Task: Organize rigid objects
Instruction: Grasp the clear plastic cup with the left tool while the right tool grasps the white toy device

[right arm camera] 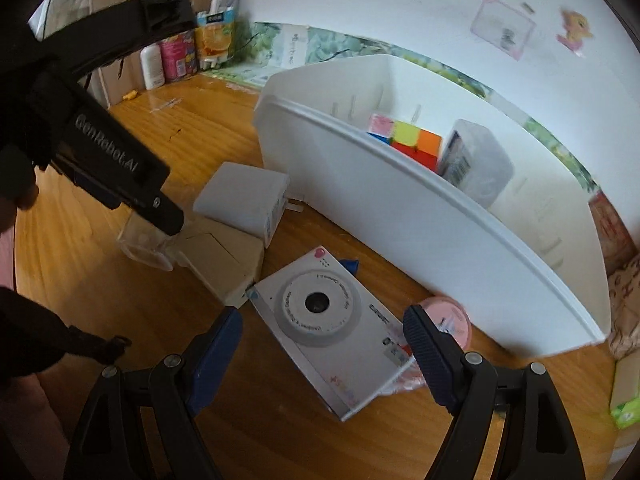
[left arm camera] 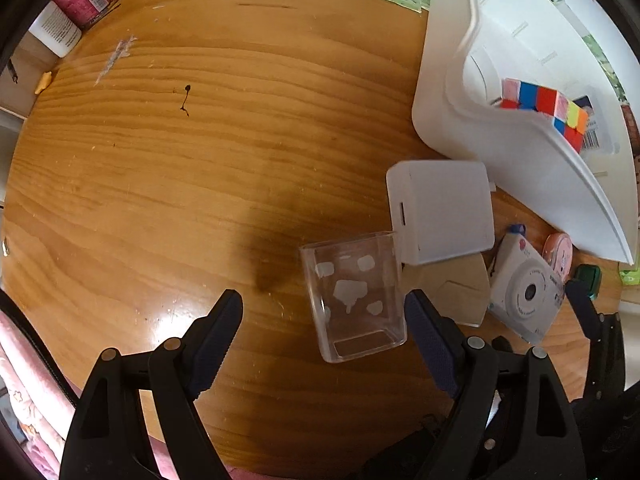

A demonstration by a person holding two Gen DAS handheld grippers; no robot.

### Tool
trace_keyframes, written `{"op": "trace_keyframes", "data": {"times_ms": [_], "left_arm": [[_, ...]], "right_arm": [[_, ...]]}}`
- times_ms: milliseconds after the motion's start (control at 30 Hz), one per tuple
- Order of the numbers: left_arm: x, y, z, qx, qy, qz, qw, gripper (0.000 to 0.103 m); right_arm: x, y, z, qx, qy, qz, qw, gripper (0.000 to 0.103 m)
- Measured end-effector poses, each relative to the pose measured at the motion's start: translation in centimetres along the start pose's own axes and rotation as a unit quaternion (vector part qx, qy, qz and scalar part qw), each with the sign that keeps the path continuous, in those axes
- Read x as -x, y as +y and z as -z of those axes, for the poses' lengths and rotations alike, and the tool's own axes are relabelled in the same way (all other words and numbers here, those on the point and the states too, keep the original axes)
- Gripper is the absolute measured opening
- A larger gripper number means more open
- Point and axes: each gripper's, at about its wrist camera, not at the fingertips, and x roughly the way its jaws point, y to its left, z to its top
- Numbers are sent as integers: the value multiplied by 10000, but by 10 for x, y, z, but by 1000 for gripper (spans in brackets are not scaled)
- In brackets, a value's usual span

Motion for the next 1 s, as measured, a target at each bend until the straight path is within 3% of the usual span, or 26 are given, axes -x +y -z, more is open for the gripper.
{"op": "trace_keyframes", "data": {"times_ms": [367, 433, 500, 600, 700, 1000], "left_arm": [[-11, 7, -13, 334, 96, 175, 9992, 86], [-12, 5, -12, 302, 128, 169, 9993, 82], [-16, 6, -14, 215, 256, 103, 9994, 67], [-16, -5, -13, -66, 233, -228, 9994, 50], [-15, -12, -13, -151, 201, -80, 9997, 33], [-15, -10, 6, -240, 151, 121, 9995, 32]], "right_arm": [[-17, 8, -2, 377, 134, 161, 9991, 83], [-18, 8, -2, 357, 205, 123, 9991, 83], [-19, 8, -1, 356, 295, 86, 9989, 81], [-21, 6, -1, 334, 383, -93, 9987, 69], [-21, 7, -2, 363, 440, -100, 9983, 59], [-20, 6, -2, 111, 650, -219, 9976, 58]]}}
